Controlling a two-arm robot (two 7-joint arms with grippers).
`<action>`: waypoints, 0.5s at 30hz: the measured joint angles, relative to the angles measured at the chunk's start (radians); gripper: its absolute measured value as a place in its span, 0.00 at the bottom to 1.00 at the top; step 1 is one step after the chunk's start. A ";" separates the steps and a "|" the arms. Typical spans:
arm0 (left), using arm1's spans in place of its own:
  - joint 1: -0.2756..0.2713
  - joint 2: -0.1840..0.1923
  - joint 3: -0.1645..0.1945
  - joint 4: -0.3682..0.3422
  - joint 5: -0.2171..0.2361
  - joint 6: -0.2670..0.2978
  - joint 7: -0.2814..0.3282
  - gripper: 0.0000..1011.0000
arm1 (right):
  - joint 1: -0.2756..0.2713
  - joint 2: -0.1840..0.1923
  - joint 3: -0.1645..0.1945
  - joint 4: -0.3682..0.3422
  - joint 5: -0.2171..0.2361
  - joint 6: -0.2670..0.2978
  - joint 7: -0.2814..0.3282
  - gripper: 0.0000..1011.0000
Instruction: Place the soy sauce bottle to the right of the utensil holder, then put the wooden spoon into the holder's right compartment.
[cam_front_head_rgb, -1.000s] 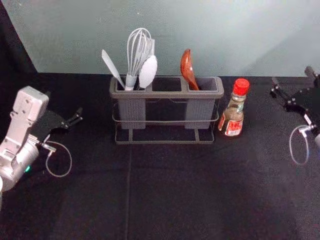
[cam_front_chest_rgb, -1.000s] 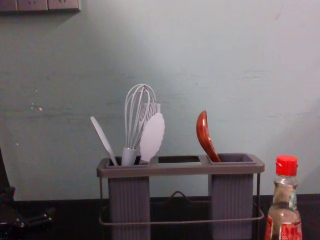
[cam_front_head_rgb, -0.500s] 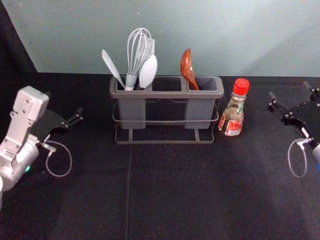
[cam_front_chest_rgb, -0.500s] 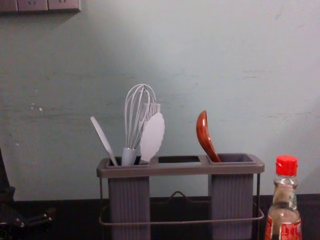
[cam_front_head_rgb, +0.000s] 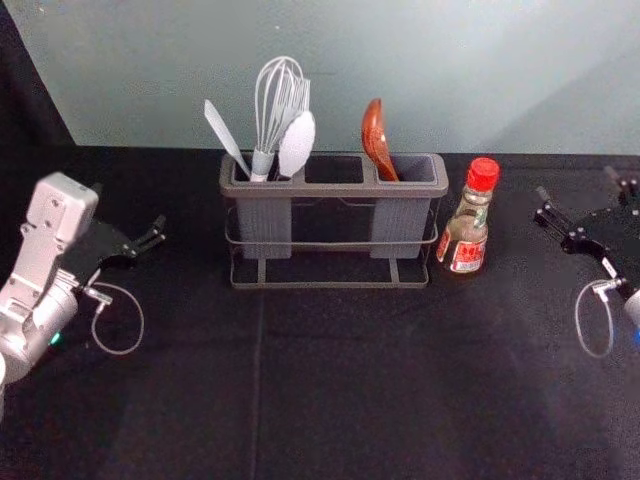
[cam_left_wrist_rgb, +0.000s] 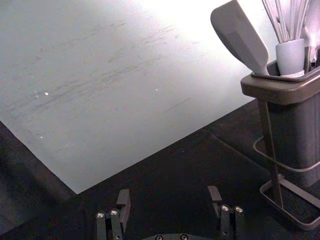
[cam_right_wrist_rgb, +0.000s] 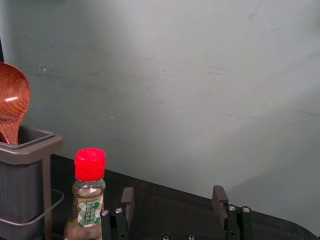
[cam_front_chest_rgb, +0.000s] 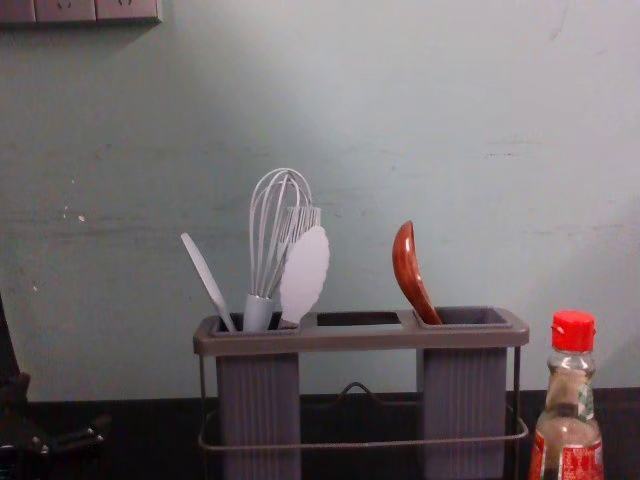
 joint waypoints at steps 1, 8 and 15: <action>0.000 0.000 0.000 0.000 0.000 0.000 0.000 1.00 | 0.000 0.000 0.000 0.000 0.000 0.000 0.000 0.99; 0.000 0.000 0.000 0.000 0.000 0.000 0.000 1.00 | -0.001 -0.001 0.000 0.000 0.001 0.000 0.001 0.99; 0.000 0.000 0.000 0.000 0.000 0.000 0.000 1.00 | -0.001 -0.001 0.000 -0.001 0.001 -0.001 0.001 0.99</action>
